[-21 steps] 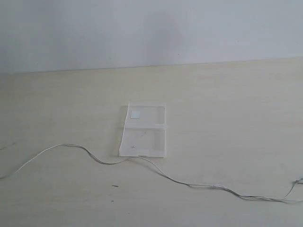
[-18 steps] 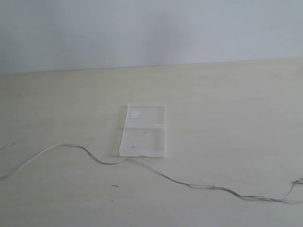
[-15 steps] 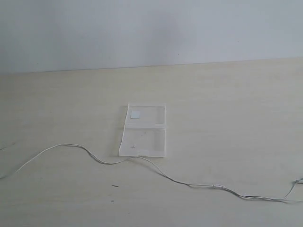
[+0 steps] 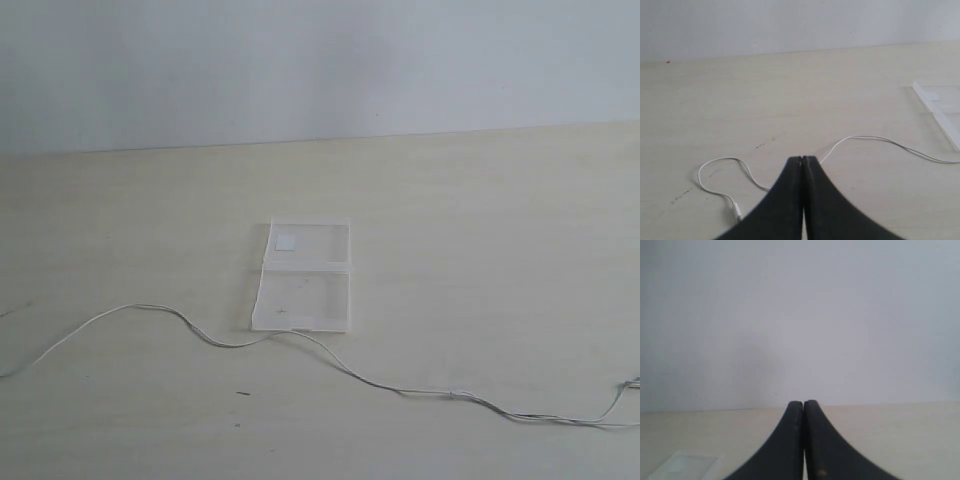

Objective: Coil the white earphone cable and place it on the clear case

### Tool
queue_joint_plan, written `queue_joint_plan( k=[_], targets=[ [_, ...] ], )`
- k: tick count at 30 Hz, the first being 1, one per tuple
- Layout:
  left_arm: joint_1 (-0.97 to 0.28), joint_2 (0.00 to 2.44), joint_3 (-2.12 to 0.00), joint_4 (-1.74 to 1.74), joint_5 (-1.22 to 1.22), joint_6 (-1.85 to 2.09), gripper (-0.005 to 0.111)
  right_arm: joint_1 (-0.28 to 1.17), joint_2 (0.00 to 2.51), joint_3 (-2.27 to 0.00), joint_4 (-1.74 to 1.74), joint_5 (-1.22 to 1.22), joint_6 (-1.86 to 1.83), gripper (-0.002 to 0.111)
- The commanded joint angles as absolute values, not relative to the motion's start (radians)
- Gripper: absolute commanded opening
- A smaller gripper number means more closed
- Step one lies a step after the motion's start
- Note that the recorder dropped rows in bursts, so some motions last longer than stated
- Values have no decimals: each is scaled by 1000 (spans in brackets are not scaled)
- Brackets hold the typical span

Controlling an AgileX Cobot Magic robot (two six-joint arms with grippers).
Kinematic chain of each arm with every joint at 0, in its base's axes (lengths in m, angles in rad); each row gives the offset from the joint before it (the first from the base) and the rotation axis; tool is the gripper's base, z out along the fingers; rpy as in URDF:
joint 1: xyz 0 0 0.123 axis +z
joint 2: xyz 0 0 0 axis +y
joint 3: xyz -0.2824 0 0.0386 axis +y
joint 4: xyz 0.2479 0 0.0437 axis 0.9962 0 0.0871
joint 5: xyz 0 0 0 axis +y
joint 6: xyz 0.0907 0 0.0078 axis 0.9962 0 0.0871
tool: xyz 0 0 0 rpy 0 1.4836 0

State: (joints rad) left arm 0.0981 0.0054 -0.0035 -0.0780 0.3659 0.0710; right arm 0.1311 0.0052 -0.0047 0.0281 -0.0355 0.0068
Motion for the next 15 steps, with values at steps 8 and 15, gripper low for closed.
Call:
queue_joint_plan(
  k=[8,15],
  targets=[
    [100,0,0,-90,355,73,0,127,16,-73,191,-400,-115,0],
    [100,0,0,-90,355,73,0,127,386,-444,453,-212,-464,0]
  ],
)
